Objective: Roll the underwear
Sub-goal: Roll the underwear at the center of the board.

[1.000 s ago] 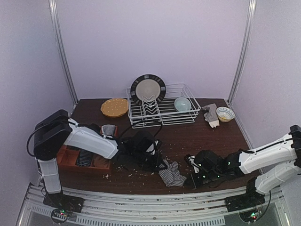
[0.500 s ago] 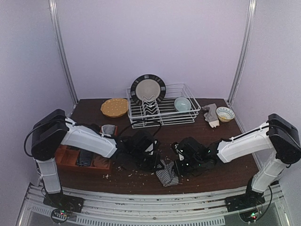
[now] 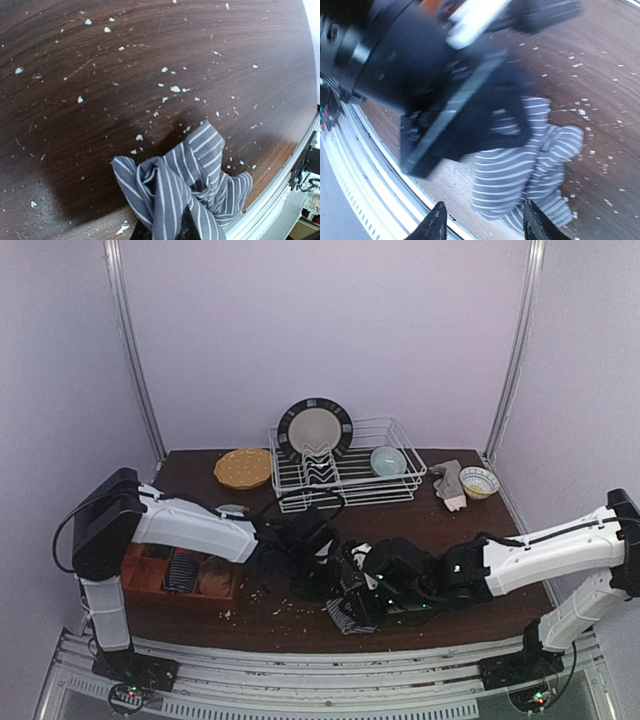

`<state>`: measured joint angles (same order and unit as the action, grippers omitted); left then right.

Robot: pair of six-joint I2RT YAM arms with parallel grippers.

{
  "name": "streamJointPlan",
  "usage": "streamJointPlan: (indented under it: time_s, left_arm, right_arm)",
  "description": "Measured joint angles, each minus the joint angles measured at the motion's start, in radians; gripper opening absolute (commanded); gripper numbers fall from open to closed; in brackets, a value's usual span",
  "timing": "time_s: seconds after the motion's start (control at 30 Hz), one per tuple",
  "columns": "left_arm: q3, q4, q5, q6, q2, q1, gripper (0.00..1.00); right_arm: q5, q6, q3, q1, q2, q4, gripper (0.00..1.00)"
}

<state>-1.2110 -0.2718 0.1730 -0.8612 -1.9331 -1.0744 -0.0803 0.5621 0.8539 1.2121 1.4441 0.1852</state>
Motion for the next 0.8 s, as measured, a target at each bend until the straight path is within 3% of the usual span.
streamJointPlan:
  time_s: [0.23,0.43,0.53,0.63,0.73,0.77,0.8]
  left_arm:
    - [-0.068,-0.081,0.01,-0.039,-0.039,0.001,0.0]
    - [-0.079,-0.095,0.025,-0.069,-0.046,0.005,0.0]
    - [-0.08,-0.097,0.033,-0.082,-0.049,0.009,0.0]
    - [-0.08,-0.1,0.039,-0.083,-0.05,0.012,0.0]
    - [-0.076,-0.094,0.04,-0.082,-0.049,0.013,0.36]
    - [-0.065,-0.08,0.039,-0.08,-0.045,0.013,0.56]
    - [-0.042,-0.054,0.035,-0.083,-0.038,0.012,0.71]
  right_arm:
    - [-0.075,0.006,0.049,0.045,0.119,0.018,0.56]
    - [-0.121,0.026,0.056,0.046,0.182,0.018,0.53]
    - [-0.126,0.043,0.056,0.046,0.216,-0.005,0.23]
    - [-0.121,0.059,0.056,0.043,0.226,-0.027,0.03]
    - [-0.101,0.079,0.03,0.034,0.214,-0.061,0.0]
    - [-0.088,0.09,0.01,0.027,0.202,-0.087,0.0]
    - [-0.069,0.099,-0.013,0.018,0.192,-0.117,0.0]
